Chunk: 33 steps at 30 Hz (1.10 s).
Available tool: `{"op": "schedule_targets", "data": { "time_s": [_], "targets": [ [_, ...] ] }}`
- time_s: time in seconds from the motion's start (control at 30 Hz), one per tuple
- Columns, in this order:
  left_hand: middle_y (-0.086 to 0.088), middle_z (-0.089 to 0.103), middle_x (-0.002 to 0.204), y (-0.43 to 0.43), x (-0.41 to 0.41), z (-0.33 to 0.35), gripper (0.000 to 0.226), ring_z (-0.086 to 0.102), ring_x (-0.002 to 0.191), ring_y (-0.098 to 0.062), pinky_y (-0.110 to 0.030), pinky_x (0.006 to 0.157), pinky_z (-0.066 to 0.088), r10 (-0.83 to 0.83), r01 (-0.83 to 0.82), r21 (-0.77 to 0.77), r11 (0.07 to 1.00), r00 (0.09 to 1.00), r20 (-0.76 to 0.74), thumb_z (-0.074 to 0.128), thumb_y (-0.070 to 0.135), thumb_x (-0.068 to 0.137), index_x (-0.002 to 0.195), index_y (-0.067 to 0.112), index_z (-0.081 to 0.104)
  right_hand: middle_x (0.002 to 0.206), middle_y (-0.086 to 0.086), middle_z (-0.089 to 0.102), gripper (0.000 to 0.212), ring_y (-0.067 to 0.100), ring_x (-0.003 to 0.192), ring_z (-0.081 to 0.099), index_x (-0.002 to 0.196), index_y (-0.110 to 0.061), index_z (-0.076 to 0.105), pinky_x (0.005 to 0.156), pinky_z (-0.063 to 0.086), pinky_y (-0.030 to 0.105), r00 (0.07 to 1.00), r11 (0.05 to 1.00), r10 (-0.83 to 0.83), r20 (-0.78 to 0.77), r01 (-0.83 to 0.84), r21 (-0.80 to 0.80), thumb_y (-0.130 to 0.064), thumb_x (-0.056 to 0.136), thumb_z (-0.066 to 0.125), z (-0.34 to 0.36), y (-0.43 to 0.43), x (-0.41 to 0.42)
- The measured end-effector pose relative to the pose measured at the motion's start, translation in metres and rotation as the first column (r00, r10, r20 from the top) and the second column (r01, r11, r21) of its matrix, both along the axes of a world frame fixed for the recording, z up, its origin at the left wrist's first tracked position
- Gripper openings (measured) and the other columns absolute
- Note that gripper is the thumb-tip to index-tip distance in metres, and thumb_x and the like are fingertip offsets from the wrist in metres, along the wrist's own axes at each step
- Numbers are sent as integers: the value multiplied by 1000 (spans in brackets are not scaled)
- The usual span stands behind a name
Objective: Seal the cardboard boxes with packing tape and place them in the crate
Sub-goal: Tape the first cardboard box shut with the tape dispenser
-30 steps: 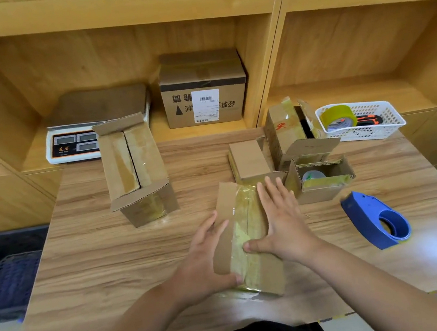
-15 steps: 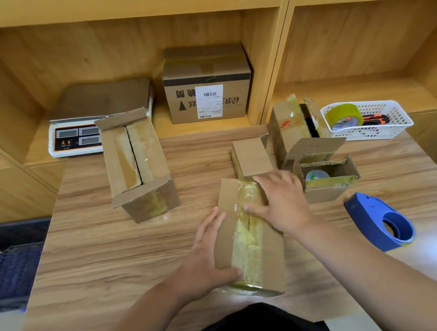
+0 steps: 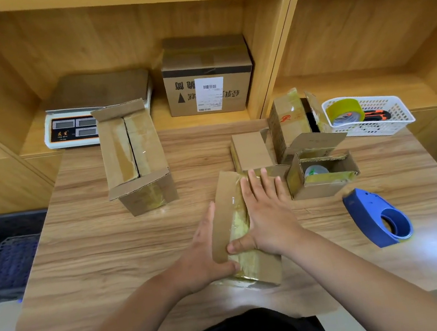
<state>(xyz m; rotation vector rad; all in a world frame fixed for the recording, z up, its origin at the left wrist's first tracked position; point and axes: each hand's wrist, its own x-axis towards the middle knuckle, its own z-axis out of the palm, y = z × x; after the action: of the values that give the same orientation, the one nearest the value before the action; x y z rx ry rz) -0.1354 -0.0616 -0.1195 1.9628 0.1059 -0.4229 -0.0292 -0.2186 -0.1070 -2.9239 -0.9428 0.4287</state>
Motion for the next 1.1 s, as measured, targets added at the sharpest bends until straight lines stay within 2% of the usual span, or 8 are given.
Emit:
{"op": "schedule_targets", "data": {
  "time_s": [0.23,0.33,0.43,0.67,0.83,0.93,1.03,1.1],
  "targets": [
    [23,-1,146,-1,4,-3,122,7,139,3,-23,115,19,24,-24,17,1000,1000,2,78,24,73,147,35,-18,153,5,-31,153,22,138,-35,145,-16,-26,112,-21,47,1000,1000,-12,-5,12,-18,-98,30,32,-2,4,8],
    [26,0,144,-2,4,-2,121,9,138,3,-26,115,21,23,-23,10,1000,1000,-17,78,25,73,147,37,-18,156,3,2,148,24,141,0,150,-14,-3,114,-1,42,995,997,-67,71,65,40,-96,36,40,2,6,13],
    [26,1,141,-3,3,-1,121,10,134,5,-21,110,20,29,-29,14,999,999,-26,77,26,73,147,38,-18,141,3,26,138,25,125,22,148,-12,16,103,16,40,983,992,-124,136,119,49,-93,42,49,6,11,23],
    [21,10,144,-5,0,5,118,24,136,-8,-30,112,30,68,-68,10,998,997,-22,77,22,73,149,35,-12,121,2,44,98,25,112,34,128,-23,44,83,21,37,967,981,-181,179,165,99,-86,54,54,7,14,40],
    [19,14,146,-4,-4,4,112,23,129,5,4,94,23,69,-69,-15,998,998,-2,78,18,75,151,31,-3,111,3,56,59,26,107,44,108,-25,57,79,25,36,935,938,-299,189,252,239,-71,71,58,1,13,48],
    [11,17,155,8,-3,8,107,25,138,-3,-20,112,25,83,-83,-31,996,997,1,78,16,72,152,30,8,109,5,58,41,28,104,45,106,-23,60,78,26,35,914,899,-362,183,290,329,-56,84,57,-2,10,43],
    [3,19,156,28,-2,13,100,24,137,-4,-13,108,24,201,-202,10,979,978,52,78,21,68,149,28,22,116,8,57,38,30,108,44,117,-20,59,84,32,37,898,869,-410,160,331,367,-47,90,53,-3,1,29],
    [-2,24,154,41,-1,14,86,26,134,-6,-16,102,21,299,-321,159,934,942,151,78,21,73,146,24,32,119,8,54,55,28,110,43,123,-16,55,90,33,38,890,856,-437,133,365,366,-56,85,55,-2,-7,12]
  ]
}}
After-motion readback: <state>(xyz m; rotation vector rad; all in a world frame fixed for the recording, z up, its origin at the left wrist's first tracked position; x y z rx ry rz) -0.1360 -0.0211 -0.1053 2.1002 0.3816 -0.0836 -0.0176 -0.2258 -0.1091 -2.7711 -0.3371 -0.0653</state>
